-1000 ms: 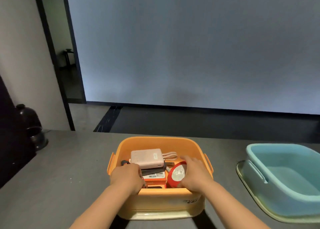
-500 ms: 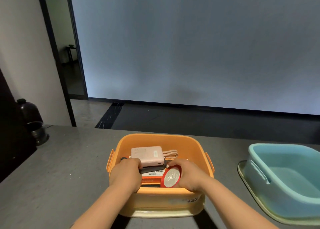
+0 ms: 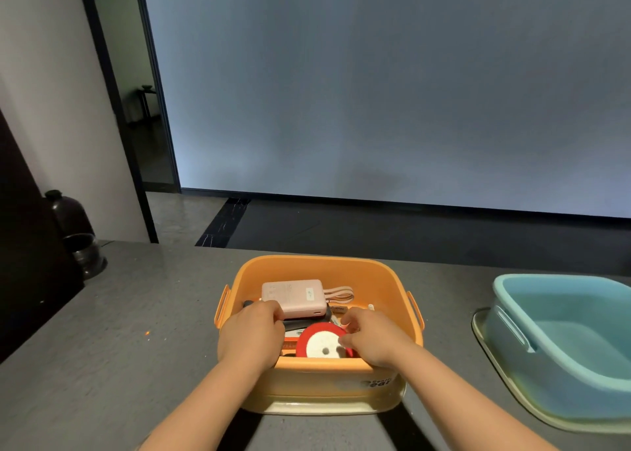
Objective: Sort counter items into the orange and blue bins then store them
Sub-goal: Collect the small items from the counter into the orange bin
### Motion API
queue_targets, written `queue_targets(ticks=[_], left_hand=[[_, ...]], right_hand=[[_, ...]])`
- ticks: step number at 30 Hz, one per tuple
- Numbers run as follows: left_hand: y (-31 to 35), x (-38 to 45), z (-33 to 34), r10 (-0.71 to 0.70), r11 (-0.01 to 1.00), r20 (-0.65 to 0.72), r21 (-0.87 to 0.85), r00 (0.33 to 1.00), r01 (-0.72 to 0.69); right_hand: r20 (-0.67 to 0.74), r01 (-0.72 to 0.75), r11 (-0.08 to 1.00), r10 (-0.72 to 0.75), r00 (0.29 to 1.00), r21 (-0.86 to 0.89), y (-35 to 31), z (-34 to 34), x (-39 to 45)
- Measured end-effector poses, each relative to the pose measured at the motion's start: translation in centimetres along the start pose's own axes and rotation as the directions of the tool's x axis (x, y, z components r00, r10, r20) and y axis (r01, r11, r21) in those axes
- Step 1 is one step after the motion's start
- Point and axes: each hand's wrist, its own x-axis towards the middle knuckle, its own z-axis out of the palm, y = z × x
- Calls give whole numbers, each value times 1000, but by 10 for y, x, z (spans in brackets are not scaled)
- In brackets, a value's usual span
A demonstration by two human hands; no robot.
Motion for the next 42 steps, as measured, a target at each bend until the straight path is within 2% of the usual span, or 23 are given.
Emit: queue_targets(ticks=[4,7,10,14,15,17,19,21,24,27,31,33,38,42], left_hand=[[1,-6,-5,24,997,-79,-70,997,-30],[-6,-15,-7,80,989,-151,-110,985,-97],[-13,-24,-5,170,981,-204,-63,964,-186],[-14,-26,-4,190,980,-207,-26,960,-200],[-13,-26,-5,183,981,-193,-21,964,-191],[-13,-26,-7,179,983,-158,-6,971,-182],[-12,-30,-11,193,980,-130,-19,973,-197],[-12,-40,-14,218,973,-110,-52,970,-224],[-7,-65,-18,209,966,-84,-135,974,-219],[3,-97,-21,188,950,-82,-238,979,-202],[22,-132,-28,135,902,-68,-404,989,-151],[37,-146,-29,163,880,-71,-441,984,-177],[65,-166,-24,359,839,-3,-438,933,-325],[83,-161,-22,542,781,84,-416,836,-465]], right_hand=[[42,-92,995,94,995,-48,-3,2,7],[52,-22,1000,22,998,10,-10,6,12],[92,62,998,-65,994,26,-18,14,14],[151,44,998,-51,987,48,-20,11,10],[124,45,998,-50,991,41,-21,9,6],[-17,68,997,-68,998,-47,-22,7,-5],[-181,97,990,-115,977,-105,-20,9,-23],[-279,129,988,-149,949,-90,-13,14,-48],[-380,169,981,-191,905,-91,9,21,-90],[-404,201,977,-211,890,-67,27,22,-126],[-462,158,987,-147,875,-15,49,16,-165],[-471,126,991,-127,873,-33,59,14,-183],[-551,-36,999,18,834,-21,73,14,-230],[-641,-231,970,222,735,71,76,25,-279]])
